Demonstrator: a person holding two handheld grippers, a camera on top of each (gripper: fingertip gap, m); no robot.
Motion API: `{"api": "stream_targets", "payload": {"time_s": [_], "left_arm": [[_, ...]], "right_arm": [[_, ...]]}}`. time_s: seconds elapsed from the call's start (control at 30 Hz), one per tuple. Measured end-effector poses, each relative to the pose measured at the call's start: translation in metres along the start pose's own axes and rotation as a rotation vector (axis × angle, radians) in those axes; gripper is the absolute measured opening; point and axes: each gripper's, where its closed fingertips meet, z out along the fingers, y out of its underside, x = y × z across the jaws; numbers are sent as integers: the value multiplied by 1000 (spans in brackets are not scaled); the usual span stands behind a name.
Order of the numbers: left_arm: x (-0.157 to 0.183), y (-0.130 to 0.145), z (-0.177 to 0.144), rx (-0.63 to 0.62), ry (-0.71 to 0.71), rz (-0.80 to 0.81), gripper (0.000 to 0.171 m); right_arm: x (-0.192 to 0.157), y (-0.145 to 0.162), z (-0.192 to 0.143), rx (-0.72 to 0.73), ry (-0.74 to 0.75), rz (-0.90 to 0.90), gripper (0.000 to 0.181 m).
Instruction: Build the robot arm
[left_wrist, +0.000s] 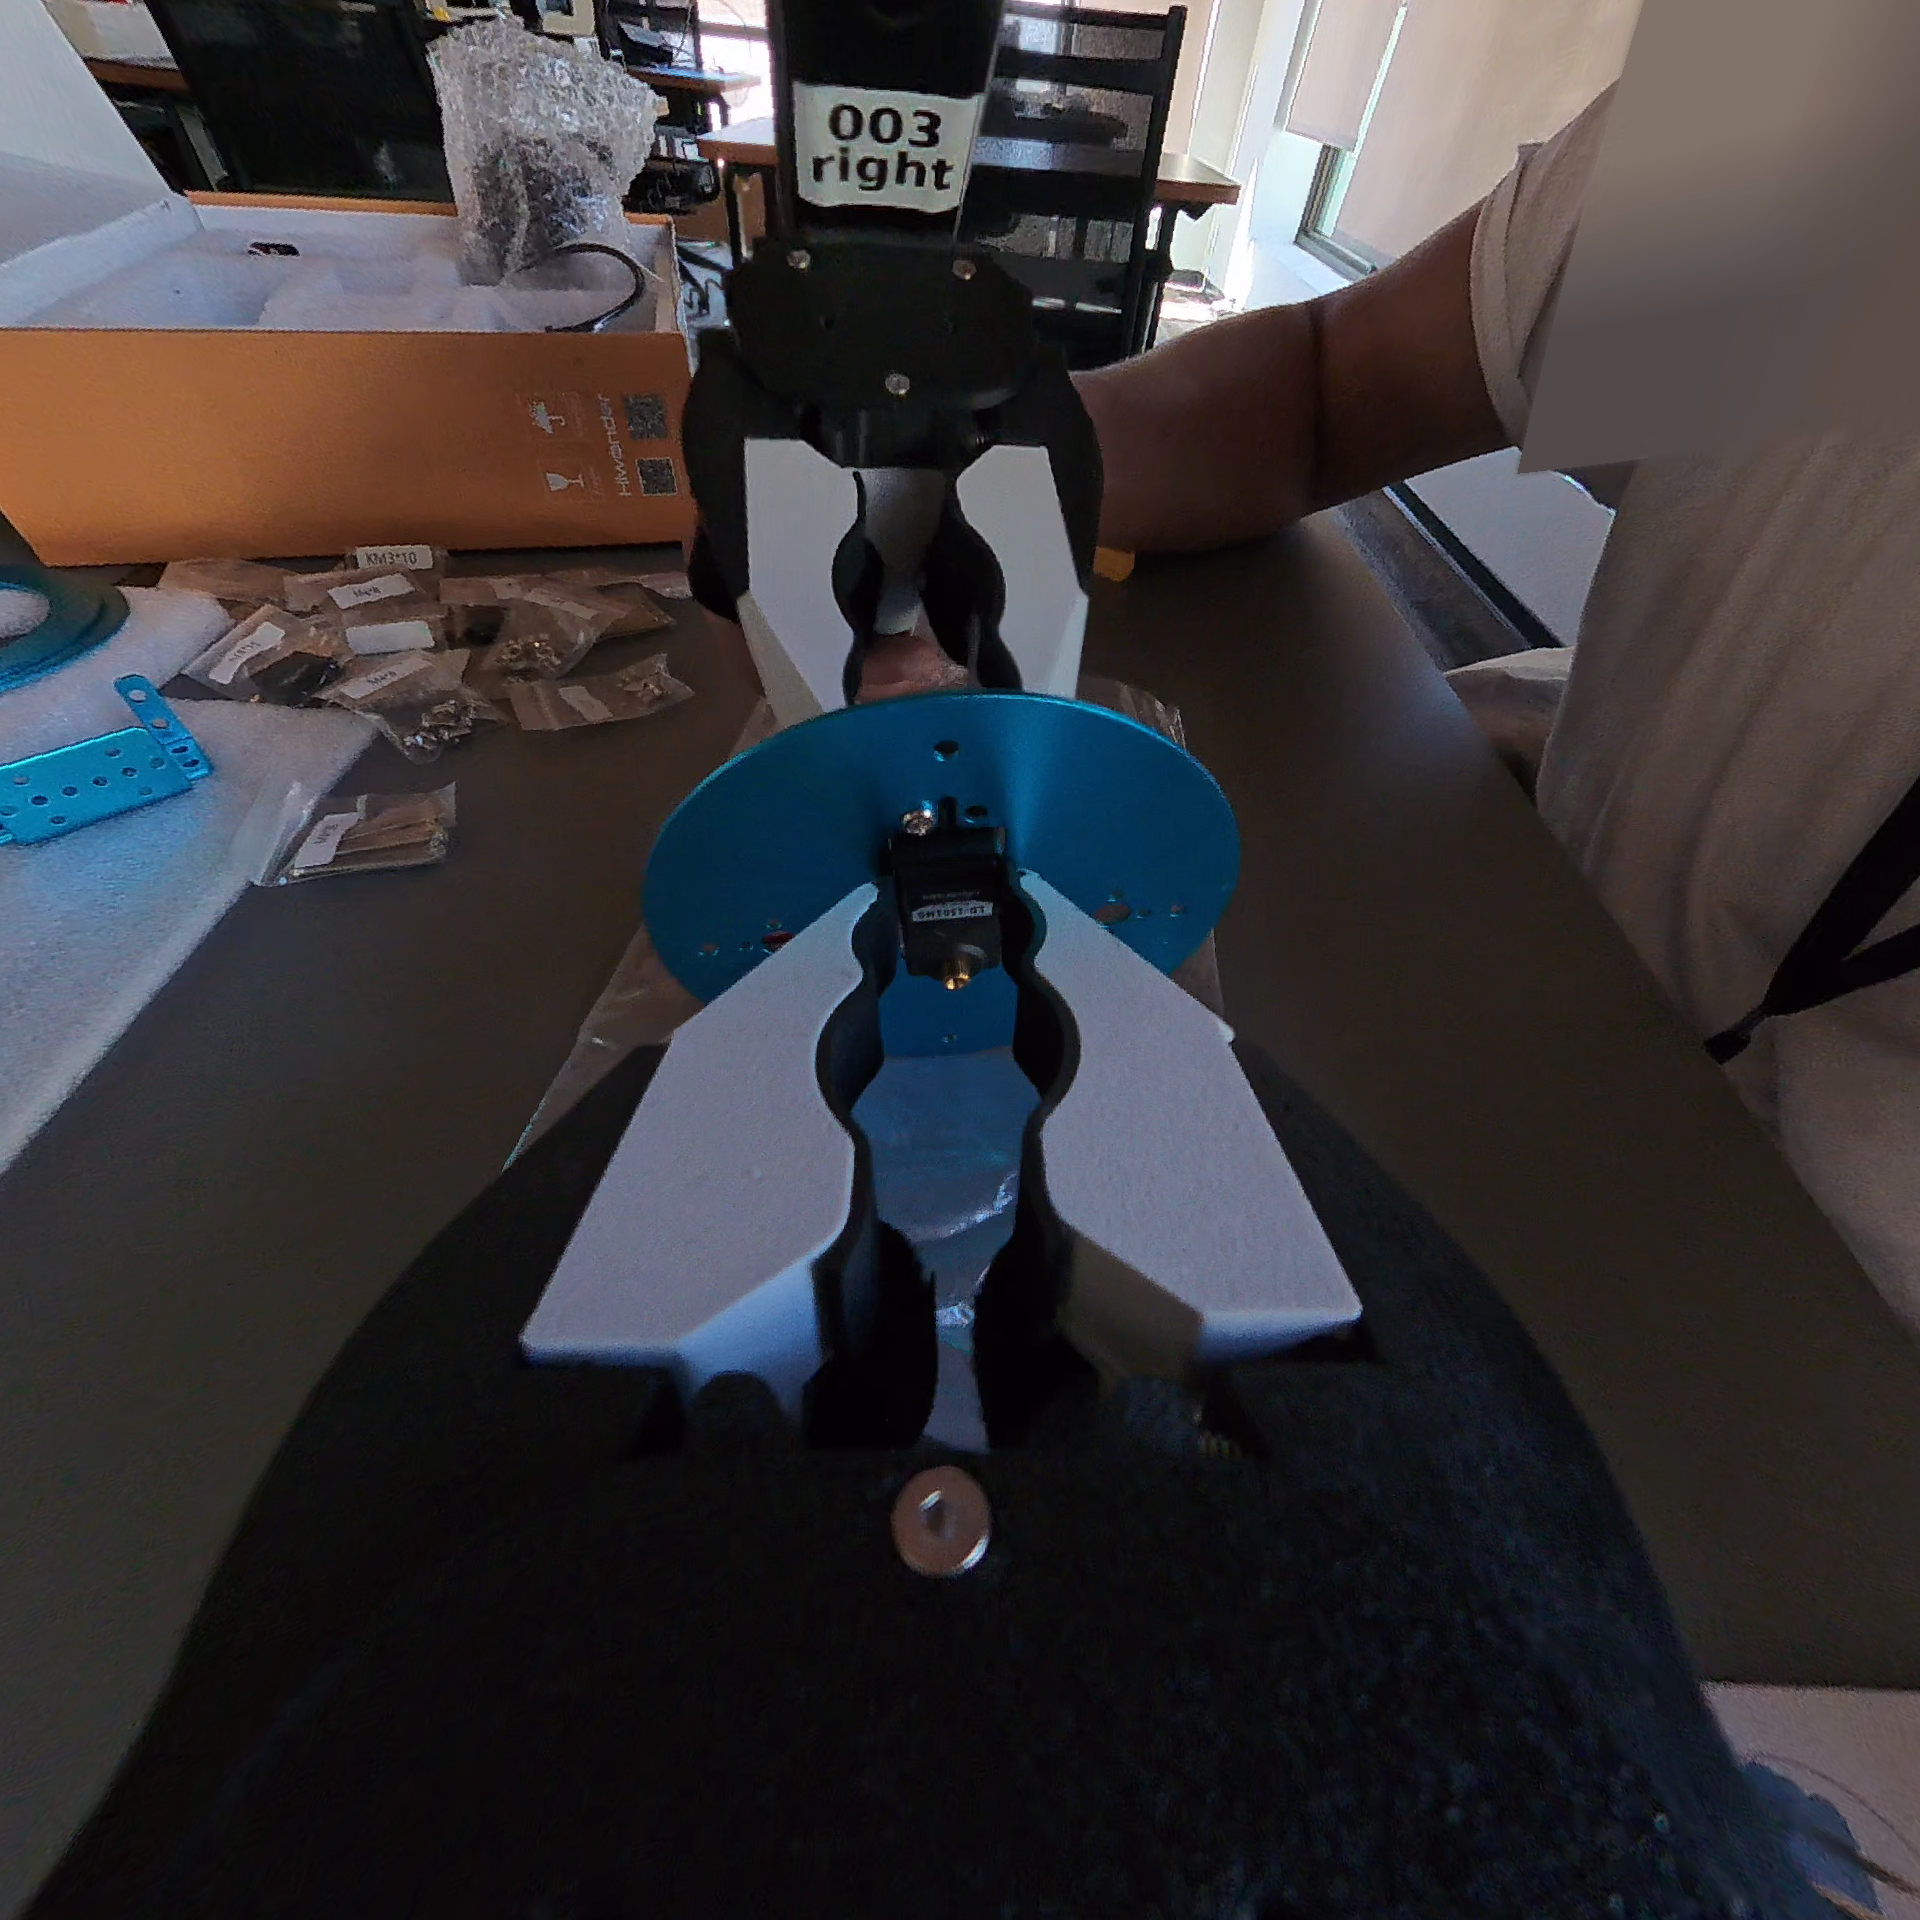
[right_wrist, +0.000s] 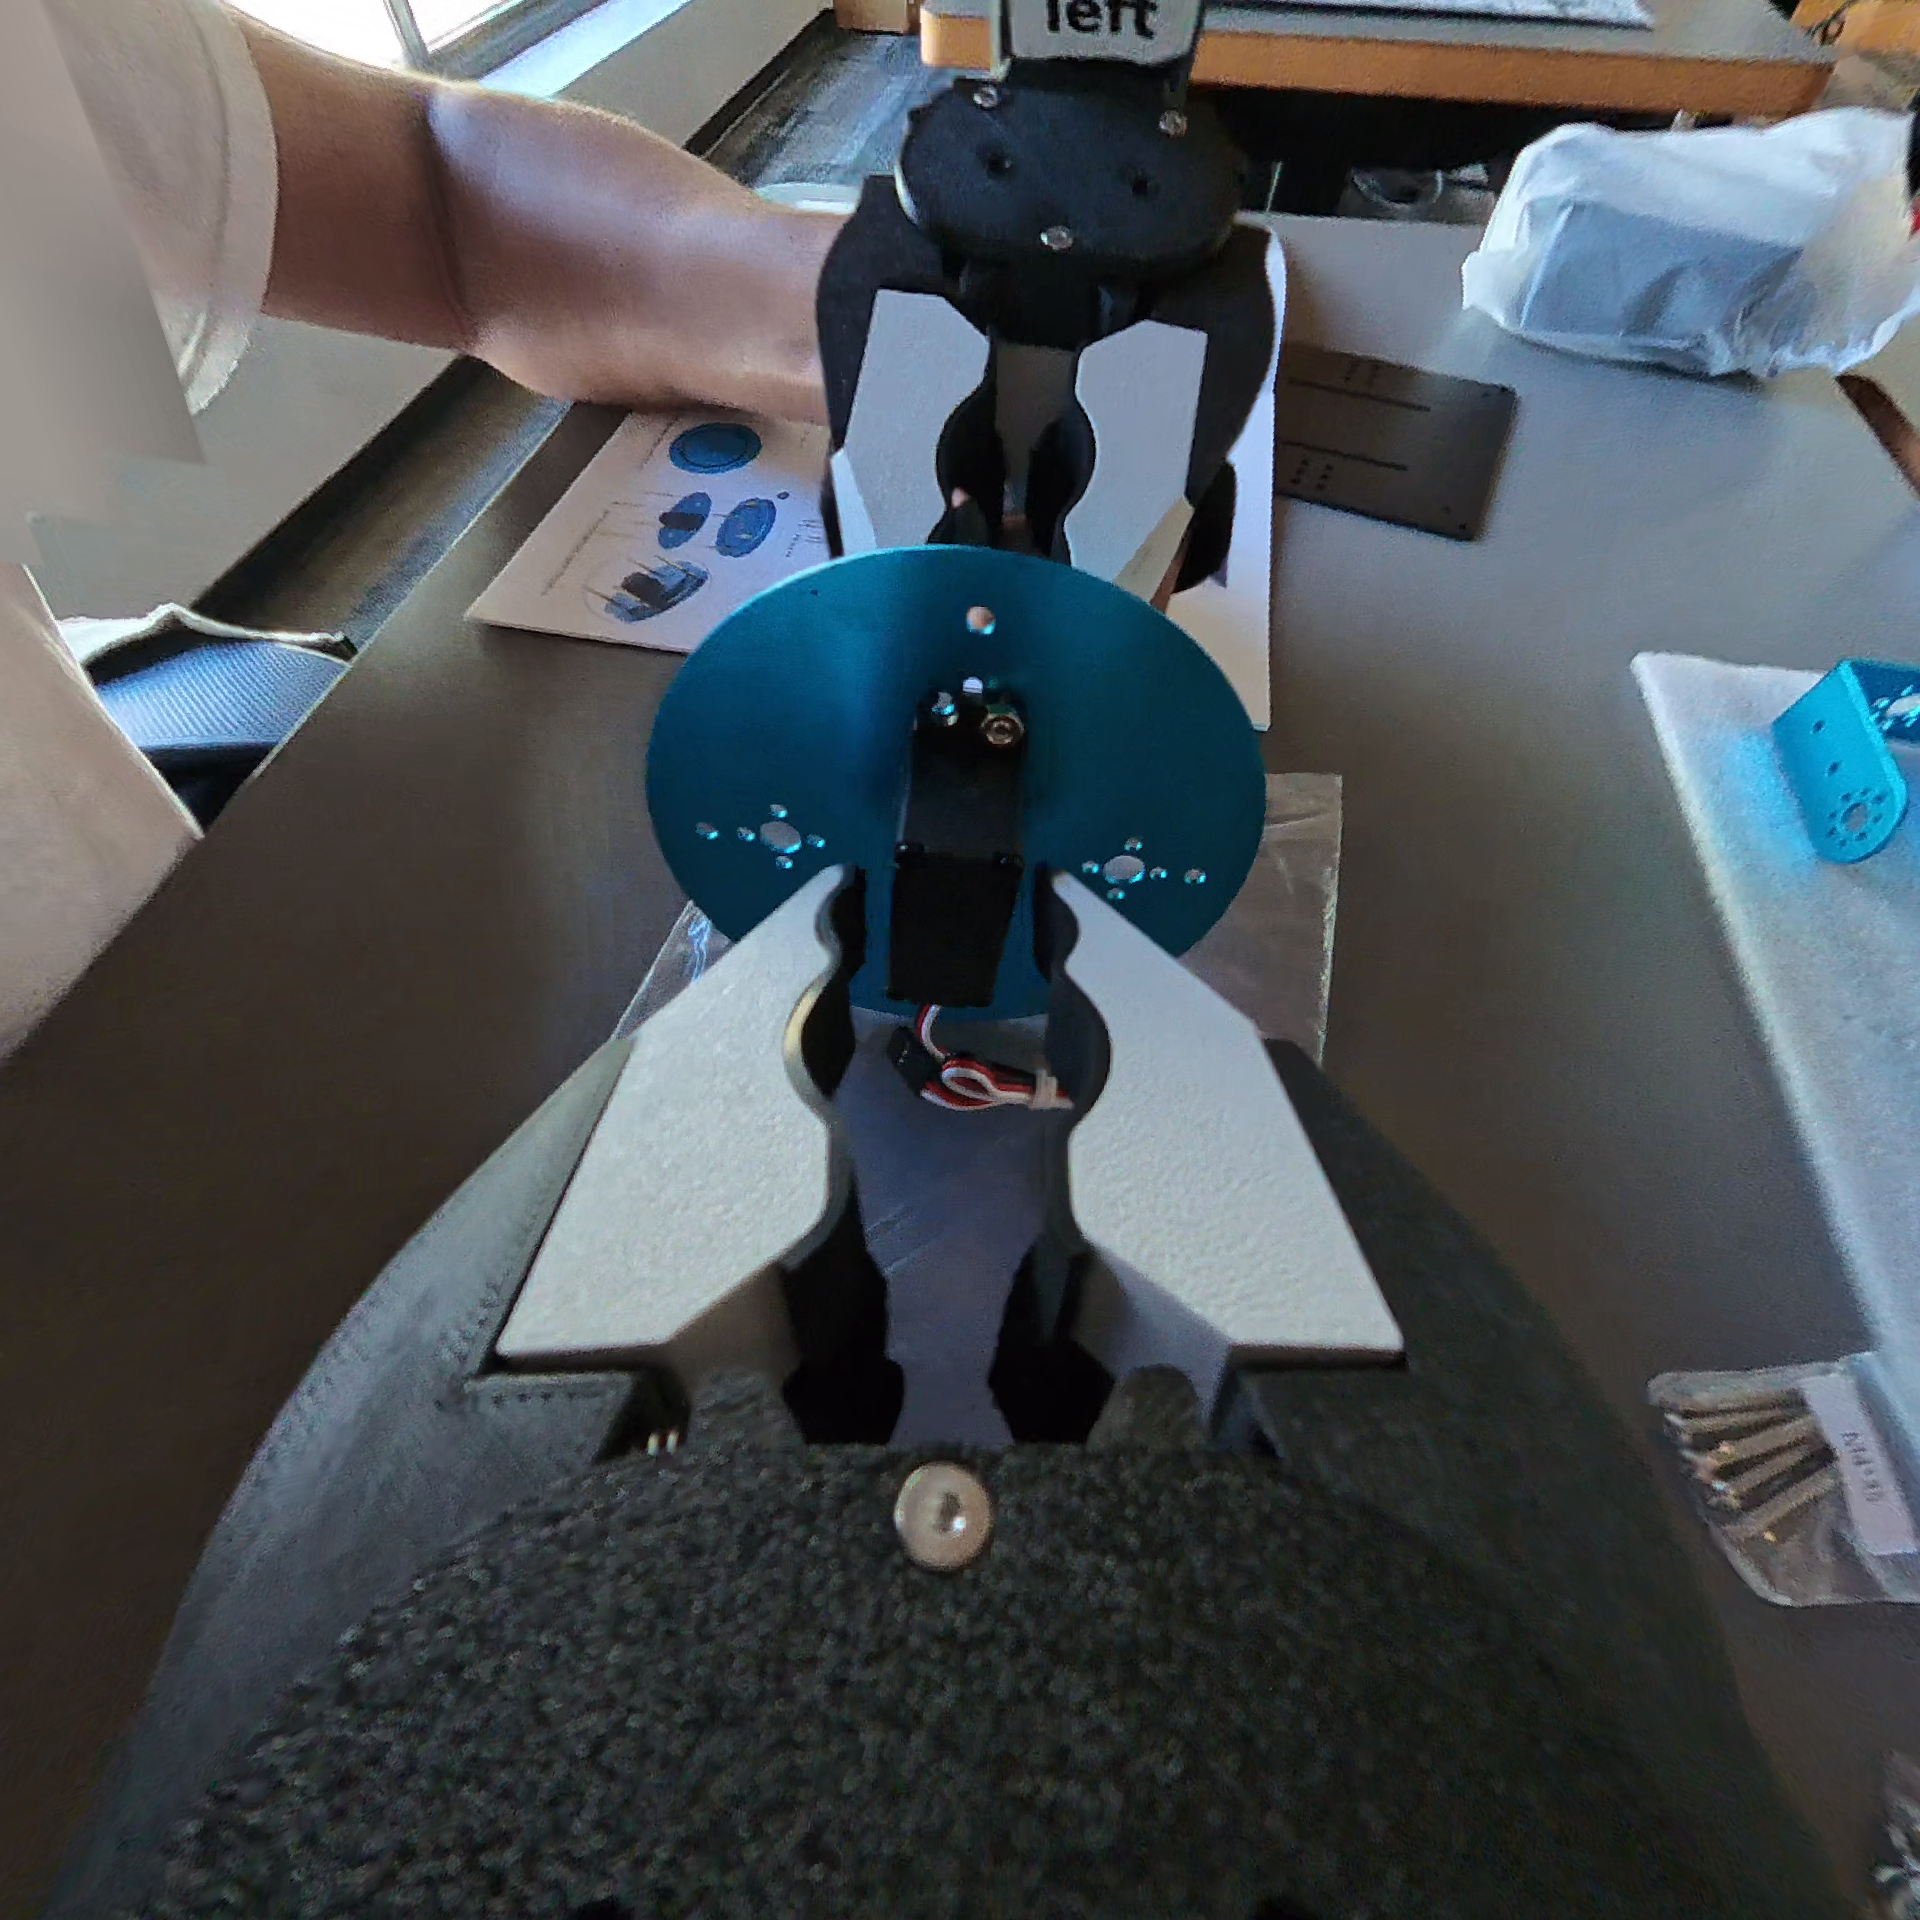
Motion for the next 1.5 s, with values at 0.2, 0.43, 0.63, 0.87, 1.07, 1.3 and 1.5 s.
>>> {"api": "stream_targets", "payload": {"time_s": [0.2,0.43,0.63,0.87,1.07,1.3,1.5], "left_arm": [[1,1,-3,6,-5,-6,19],[2,0,1,6,0,0,19],[3,0,2,4,3,0,19],[3,0,1,7,7,-1,19],[4,0,2,7,8,3,19],[4,0,2,5,8,4,19],[4,0,2,1,6,9,19]], "right_arm": [[-11,-27,-12,77,57,-276,63],[-16,-32,-4,52,117,-445,56],[-18,-22,1,26,85,-428,58],[-17,-20,-2,41,77,-415,55],[-13,-5,3,-20,70,-391,57],[-22,-25,-5,43,61,-417,57],[-12,-11,-1,-16,80,-398,61]]}}
